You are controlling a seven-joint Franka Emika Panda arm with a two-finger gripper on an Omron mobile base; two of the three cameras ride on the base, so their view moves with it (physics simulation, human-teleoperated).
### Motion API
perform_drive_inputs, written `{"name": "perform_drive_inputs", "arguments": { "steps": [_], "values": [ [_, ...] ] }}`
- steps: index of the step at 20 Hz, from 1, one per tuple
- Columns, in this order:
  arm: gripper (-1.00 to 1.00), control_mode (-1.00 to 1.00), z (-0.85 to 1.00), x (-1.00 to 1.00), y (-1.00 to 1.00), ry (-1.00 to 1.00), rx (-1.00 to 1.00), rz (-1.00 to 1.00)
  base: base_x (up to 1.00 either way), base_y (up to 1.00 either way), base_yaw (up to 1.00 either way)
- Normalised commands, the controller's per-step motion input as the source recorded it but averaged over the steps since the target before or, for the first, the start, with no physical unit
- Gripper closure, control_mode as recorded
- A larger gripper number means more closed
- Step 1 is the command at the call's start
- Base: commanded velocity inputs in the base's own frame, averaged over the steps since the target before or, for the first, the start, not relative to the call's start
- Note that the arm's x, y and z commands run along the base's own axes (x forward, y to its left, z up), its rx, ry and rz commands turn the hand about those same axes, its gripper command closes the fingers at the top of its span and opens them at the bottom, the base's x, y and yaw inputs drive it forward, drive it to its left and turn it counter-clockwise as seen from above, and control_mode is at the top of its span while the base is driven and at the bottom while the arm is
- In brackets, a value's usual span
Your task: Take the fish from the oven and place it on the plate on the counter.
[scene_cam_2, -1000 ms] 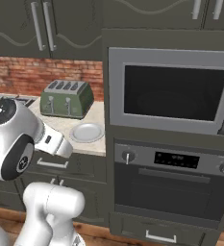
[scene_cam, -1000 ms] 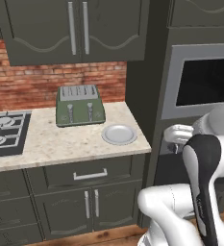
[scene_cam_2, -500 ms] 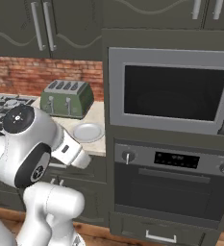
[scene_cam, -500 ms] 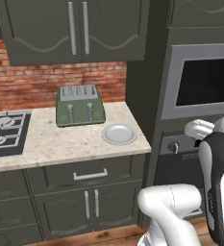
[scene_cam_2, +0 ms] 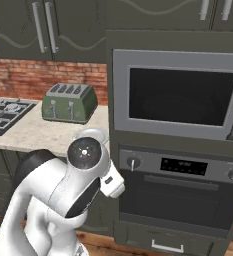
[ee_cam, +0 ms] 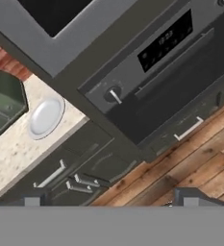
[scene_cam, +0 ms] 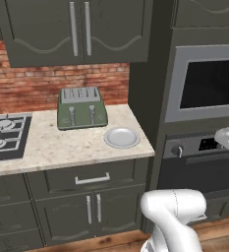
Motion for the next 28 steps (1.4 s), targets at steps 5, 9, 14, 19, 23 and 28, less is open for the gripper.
{"name": "perform_drive_inputs", "arguments": {
  "steps": [5, 9, 14, 19, 23, 28],
  "values": [
    [-1.00, -1.00, -0.45, 0.06, -0.31, -0.07, 0.16, 0.00, 0.00, 0.00, 0.00],
    [-1.00, -1.00, -0.44, 0.18, -0.19, -0.07, 0.14, 0.00, 0.00, 0.00, 0.00],
    [-1.00, -1.00, -0.50, 0.34, -0.13, -0.04, 0.12, -0.05, 0.00, 0.00, 0.00],
    [-1.00, -1.00, -0.49, 0.34, -0.29, -0.09, 0.03, 0.00, 0.00, 0.00, 0.00],
    [-1.00, -1.00, -0.41, 0.25, -0.46, -0.13, 0.01, 0.00, 0.00, 0.00, 0.00],
    [-1.00, -1.00, -0.40, 0.41, -0.37, -0.10, 0.00, 0.00, 0.00, 0.00, 0.00]
  ]
}}
